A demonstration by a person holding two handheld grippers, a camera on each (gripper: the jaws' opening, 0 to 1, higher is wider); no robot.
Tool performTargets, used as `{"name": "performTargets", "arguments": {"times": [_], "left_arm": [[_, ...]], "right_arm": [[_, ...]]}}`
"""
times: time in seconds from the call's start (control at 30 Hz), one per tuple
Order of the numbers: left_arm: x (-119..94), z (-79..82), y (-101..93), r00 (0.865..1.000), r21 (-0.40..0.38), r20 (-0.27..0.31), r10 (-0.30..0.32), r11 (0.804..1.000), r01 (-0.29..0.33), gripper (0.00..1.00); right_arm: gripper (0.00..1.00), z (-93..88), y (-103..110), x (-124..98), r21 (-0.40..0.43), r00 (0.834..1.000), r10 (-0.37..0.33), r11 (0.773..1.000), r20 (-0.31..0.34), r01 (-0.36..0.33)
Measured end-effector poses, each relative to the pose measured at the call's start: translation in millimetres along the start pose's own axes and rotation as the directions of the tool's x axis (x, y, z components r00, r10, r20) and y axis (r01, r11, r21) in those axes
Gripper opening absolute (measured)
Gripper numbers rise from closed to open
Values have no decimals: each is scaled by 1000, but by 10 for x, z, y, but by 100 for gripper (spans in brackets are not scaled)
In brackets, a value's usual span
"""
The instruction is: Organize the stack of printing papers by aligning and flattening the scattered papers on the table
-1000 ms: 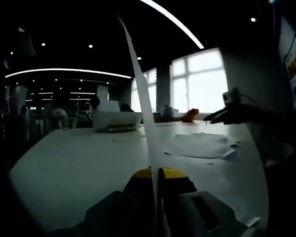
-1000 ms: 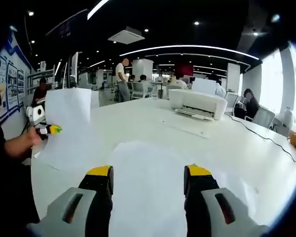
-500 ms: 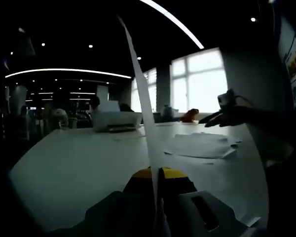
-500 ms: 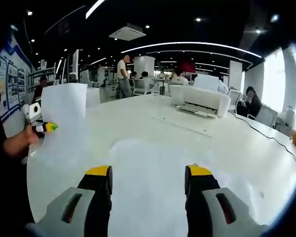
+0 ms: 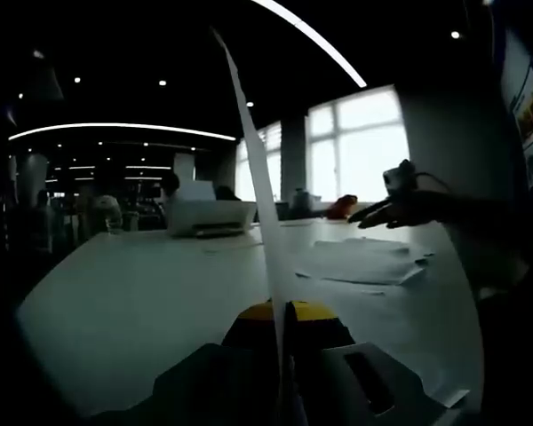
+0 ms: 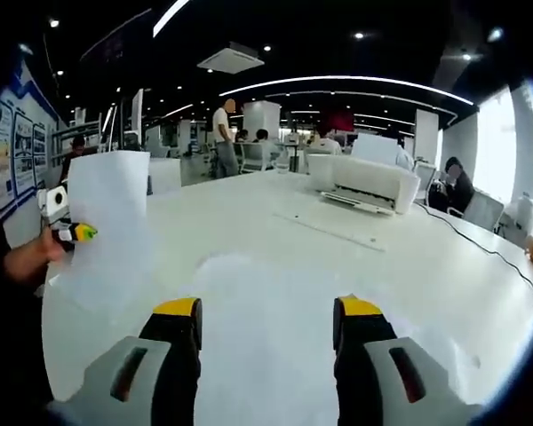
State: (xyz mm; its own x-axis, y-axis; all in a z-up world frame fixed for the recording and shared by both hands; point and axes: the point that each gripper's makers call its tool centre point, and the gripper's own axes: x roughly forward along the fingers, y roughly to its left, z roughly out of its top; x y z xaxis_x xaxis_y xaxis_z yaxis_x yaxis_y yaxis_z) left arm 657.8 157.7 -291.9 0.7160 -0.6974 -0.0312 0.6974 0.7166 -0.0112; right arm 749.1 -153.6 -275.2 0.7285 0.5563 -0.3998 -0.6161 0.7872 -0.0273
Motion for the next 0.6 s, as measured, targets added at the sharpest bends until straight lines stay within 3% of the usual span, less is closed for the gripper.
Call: {"name": "performTargets", "arguments": {"times": [0.6], "left_arm": [[5,-11,-18,1000,4,-6,1,1000,-1,6]], "right_arm": [[57,-63,-89,140,17,1000,0,1000,-16,0]]}}
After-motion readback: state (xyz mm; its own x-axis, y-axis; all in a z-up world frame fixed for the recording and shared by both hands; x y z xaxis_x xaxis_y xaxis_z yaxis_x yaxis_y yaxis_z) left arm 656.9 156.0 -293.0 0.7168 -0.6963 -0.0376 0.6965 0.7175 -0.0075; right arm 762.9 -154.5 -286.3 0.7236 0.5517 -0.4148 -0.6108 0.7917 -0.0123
